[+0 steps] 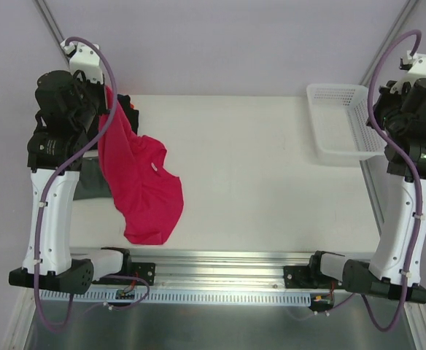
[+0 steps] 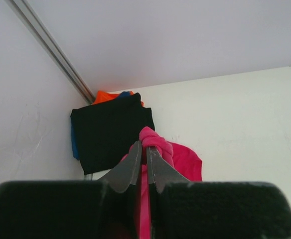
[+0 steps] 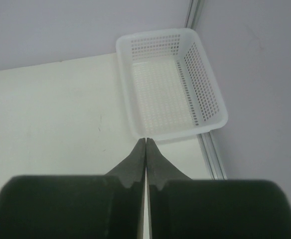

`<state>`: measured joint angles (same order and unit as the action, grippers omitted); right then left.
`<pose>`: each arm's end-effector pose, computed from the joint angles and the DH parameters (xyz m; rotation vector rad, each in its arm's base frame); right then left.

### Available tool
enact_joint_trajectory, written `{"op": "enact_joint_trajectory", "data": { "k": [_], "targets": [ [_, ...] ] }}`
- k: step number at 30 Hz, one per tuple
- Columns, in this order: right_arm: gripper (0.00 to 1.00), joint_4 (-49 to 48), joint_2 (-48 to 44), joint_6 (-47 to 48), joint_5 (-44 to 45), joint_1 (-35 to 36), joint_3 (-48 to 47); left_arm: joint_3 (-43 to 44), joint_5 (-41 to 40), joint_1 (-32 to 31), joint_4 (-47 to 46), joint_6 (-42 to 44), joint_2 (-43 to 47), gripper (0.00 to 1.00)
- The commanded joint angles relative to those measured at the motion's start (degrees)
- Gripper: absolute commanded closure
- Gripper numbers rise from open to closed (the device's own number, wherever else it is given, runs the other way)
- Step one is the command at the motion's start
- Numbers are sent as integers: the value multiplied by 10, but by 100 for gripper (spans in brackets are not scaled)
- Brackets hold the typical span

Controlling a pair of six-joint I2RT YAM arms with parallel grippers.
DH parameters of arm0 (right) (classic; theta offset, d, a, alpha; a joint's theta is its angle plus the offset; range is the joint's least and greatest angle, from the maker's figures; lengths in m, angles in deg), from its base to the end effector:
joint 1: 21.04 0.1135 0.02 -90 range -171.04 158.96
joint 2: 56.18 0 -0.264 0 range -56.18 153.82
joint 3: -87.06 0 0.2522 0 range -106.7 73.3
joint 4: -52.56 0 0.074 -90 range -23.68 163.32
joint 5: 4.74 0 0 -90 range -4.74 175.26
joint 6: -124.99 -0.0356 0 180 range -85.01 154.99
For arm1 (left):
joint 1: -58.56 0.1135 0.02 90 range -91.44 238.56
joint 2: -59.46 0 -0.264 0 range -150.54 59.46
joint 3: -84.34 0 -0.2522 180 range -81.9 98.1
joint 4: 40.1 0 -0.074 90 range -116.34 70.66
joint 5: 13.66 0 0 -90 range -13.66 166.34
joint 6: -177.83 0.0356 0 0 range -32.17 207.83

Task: Fold and stack the t-shirts
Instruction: Flatten the tshirt out

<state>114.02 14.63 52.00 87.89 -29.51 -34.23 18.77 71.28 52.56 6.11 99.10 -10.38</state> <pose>0.1988 -0.0313 0.5365 -0.0987 1.7737 -0.3628 0.2172 -0.0197 0.5353 0.1722 1.5915 0.1421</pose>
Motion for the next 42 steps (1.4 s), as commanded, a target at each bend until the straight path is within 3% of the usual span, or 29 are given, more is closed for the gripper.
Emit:
{"op": "enact_joint_trajectory", "data": {
  "k": [1,3,4,7,10,17,19,20,26,28,31,35,37,42],
  "targets": [
    [99,-19,-37,1,-33,3,56,-30,12,-1,-18,-5,25,100],
    [81,-8,-39,-12,-127,4,84,-53,28,-1,-12,-16,33,100],
    [64,-1,-38,-23,-145,4,103,-60,47,-2,-7,-21,35,100],
    [32,6,-37,-51,-204,3,130,-79,64,-25,0,-20,30,100],
    [16,6,-37,-64,-234,-3,138,-70,59,-68,0,1,3,100],
    [16,-5,-51,-126,-293,-51,256,29,54,-247,0,24,-149,100],
    [16,1,-58,-126,-301,-57,274,94,42,-295,1,33,-209,100],
    [16,4,-67,-117,-296,-60,283,156,25,-347,0,49,-231,100],
    [16,12,-81,-103,-277,-87,290,443,-7,-483,4,96,-382,100],
    [16,8,-88,-109,-274,-92,300,459,-22,-523,-5,106,-390,100],
    [16,1,-92,-122,-276,-106,319,450,-41,-551,-19,111,-366,100],
    [16,-9,-88,-134,-279,-119,339,431,-86,-539,-48,146,-317,100],
    [16,-15,-81,-140,-285,-123,343,423,-94,-515,-50,146,-301,100],
    [17,-17,-60,-145,-292,-128,339,270,-85,-402,-47,148,-233,100]
  ]
}}
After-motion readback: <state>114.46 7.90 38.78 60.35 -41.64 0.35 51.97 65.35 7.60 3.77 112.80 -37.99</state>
